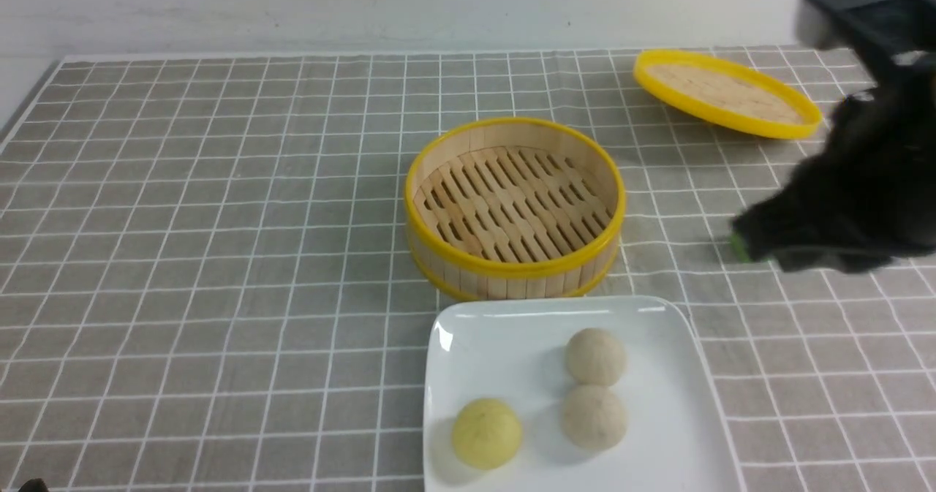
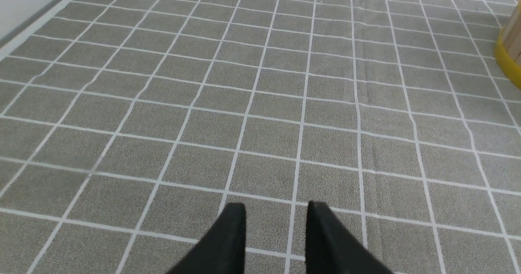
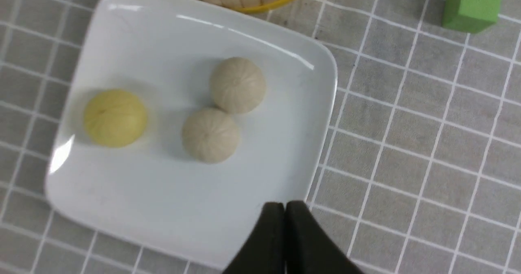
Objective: Put the steamed buns into the plate on the grey tablecloth.
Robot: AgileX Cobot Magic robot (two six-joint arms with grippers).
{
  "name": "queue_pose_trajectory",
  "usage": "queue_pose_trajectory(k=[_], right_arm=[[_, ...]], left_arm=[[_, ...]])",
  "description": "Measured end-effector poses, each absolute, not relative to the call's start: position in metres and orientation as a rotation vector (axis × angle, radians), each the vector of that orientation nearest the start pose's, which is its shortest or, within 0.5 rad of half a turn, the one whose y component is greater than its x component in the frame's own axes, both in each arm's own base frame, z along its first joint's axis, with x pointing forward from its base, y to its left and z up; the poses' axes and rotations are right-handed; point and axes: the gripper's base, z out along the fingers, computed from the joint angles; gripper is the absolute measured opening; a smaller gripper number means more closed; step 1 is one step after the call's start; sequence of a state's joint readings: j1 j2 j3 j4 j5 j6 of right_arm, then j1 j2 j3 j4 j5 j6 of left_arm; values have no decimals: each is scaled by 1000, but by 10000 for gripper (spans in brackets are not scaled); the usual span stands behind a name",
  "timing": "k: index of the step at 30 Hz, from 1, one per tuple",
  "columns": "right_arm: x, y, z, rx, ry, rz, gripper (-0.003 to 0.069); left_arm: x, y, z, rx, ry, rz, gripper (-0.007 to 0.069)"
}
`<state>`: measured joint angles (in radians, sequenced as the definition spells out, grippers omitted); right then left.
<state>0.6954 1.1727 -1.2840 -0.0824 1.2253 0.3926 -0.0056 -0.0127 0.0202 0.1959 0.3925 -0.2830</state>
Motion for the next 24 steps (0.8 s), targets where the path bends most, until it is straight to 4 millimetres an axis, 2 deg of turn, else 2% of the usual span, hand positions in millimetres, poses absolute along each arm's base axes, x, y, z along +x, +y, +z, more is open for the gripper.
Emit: queue_pose_trajectory(k=[3,5,6,7,8,10,15,24], right_arm=[[129,98,396,-392,2515,325,-15],[106,78,391,-380,2424,361,-15],[89,63,383,-364,2263,437,-15],[84,59,379,-362,2239,448,-15],[74,51,368,-349,2080,524,-15],[63,45,347,-335,1916,611,-15],[53,39,311,-334,1729,676,-14],[54,39,305,-404,1671,610,-10]], left_arm=[[52,7,172,-141,1871,-4,241],[52,7,172,-141,1871,-4,241],[52,7,172,-141,1871,-4,241],[52,7,172,-141,1871,-4,241],[52,7,172,-141,1871,-4,241],[52,7,172,-141,1871,-4,241],[52,7,172,-141,1871,-4,241],[52,7,172,-141,1871,-4,241]])
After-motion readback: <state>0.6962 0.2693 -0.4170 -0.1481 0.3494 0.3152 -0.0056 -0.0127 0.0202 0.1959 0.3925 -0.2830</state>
